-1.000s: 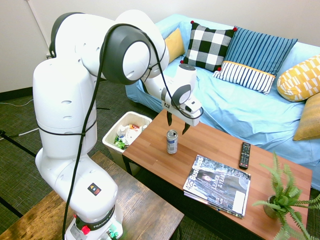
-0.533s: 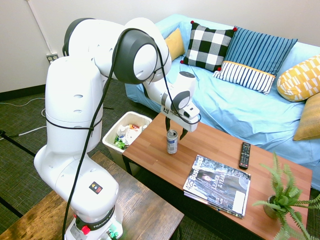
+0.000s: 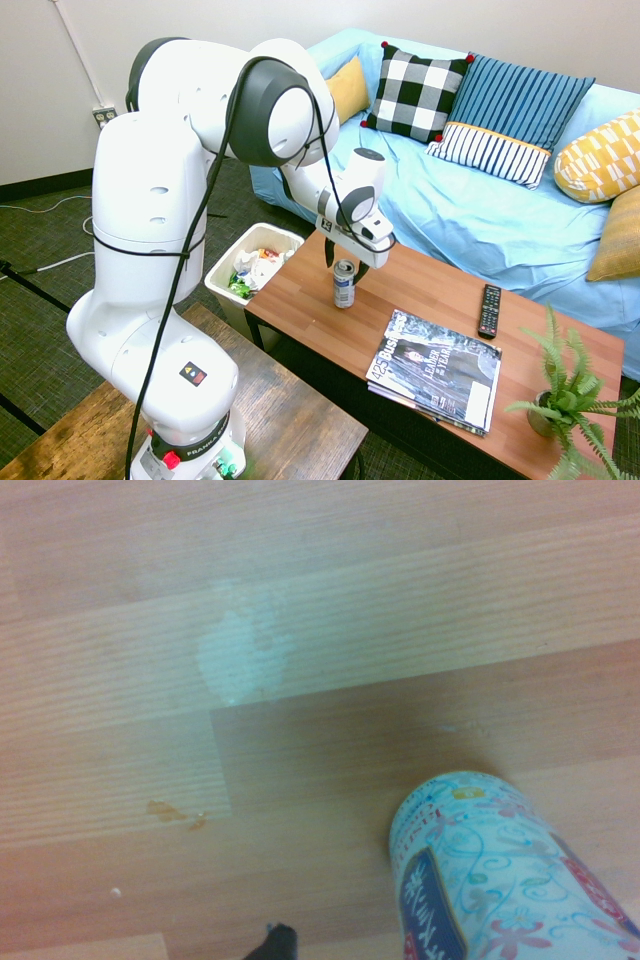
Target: Throw the can in the trash bin
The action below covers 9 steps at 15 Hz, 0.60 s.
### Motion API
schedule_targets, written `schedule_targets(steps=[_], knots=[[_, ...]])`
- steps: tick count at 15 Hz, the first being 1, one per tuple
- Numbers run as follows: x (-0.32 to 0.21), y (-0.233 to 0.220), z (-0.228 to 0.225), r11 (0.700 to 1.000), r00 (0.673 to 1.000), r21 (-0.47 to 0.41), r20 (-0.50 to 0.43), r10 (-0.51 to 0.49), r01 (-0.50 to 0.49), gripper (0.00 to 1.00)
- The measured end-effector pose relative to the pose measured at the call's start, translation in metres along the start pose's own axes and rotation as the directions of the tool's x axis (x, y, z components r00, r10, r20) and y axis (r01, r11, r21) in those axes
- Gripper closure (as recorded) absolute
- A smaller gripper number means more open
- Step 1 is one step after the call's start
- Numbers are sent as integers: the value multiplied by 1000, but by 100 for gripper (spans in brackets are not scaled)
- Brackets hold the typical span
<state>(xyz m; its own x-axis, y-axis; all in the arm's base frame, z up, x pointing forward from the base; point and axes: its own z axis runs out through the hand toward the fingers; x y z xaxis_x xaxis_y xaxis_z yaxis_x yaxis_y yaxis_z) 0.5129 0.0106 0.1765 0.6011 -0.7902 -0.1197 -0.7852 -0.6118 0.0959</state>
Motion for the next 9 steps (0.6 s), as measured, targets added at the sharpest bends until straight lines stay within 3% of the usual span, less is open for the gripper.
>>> schedule_targets(steps=[9], knots=[[-3, 8, 13, 1000, 1000, -22, 22, 11, -10, 100]])
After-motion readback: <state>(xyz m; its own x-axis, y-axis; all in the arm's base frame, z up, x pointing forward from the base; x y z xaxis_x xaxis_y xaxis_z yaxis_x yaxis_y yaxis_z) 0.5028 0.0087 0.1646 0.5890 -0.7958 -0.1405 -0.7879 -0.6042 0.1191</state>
